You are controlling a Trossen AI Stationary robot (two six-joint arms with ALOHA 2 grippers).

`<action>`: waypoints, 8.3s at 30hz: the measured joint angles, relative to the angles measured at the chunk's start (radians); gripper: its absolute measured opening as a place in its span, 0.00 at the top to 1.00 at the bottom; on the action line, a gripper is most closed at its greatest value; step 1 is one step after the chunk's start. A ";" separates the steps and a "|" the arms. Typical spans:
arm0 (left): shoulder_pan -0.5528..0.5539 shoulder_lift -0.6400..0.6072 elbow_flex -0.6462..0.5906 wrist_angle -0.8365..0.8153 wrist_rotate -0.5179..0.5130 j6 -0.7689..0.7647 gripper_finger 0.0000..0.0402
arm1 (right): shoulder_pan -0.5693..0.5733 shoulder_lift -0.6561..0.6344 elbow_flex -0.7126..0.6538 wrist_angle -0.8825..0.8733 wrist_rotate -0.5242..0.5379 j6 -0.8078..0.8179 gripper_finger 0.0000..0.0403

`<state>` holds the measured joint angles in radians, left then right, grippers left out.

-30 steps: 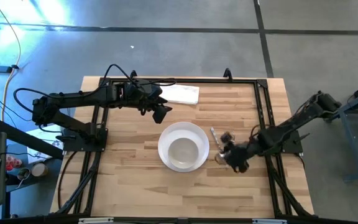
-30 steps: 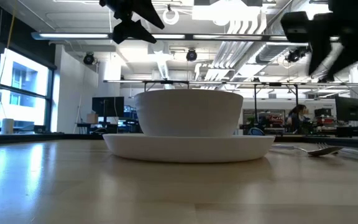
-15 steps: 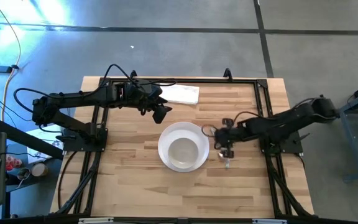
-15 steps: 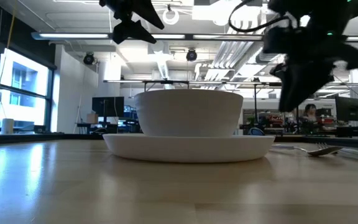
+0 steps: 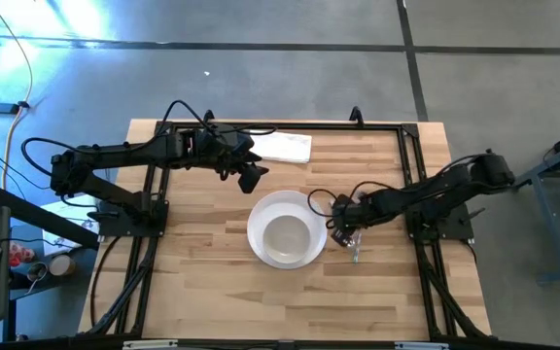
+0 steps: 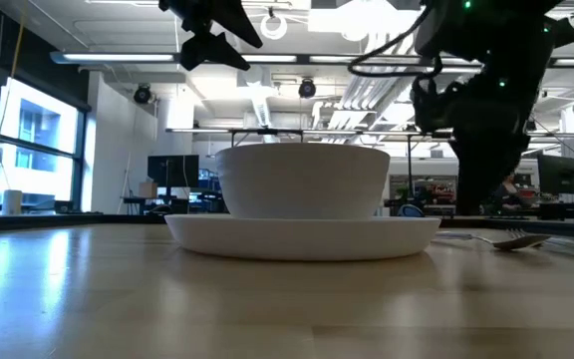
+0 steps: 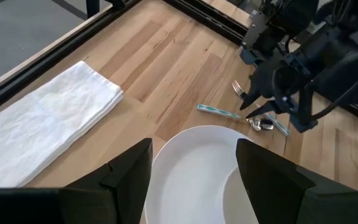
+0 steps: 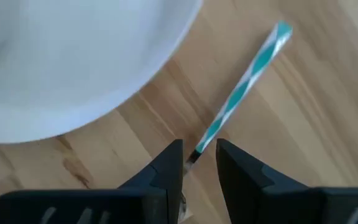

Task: Set table place
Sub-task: Put the blue spoon into the white bowl

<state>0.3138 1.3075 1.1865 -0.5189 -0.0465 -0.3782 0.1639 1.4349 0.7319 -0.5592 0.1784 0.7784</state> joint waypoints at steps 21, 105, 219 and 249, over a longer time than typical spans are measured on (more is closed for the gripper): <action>0.000 0.000 0.000 -0.038 0.004 0.065 0.45 | 0.003 0.155 0.004 0.118 0.009 0.066 0.86; 0.001 0.151 -0.118 0.613 0.053 -0.195 0.33 | -0.117 0.106 0.649 -0.126 0.246 -0.376 1.00; -0.451 0.163 -0.119 0.144 -0.439 -0.653 0.94 | -0.321 -0.138 0.646 -0.468 0.237 -0.551 0.61; -0.452 -0.116 -0.571 0.651 -0.485 -0.649 0.94 | -0.321 -0.138 0.646 -0.435 0.248 -0.487 0.61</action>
<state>-0.1379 1.1920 0.6156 0.1316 -0.5313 -1.0270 -0.1574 1.2968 1.3777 -0.9946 0.4266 0.2911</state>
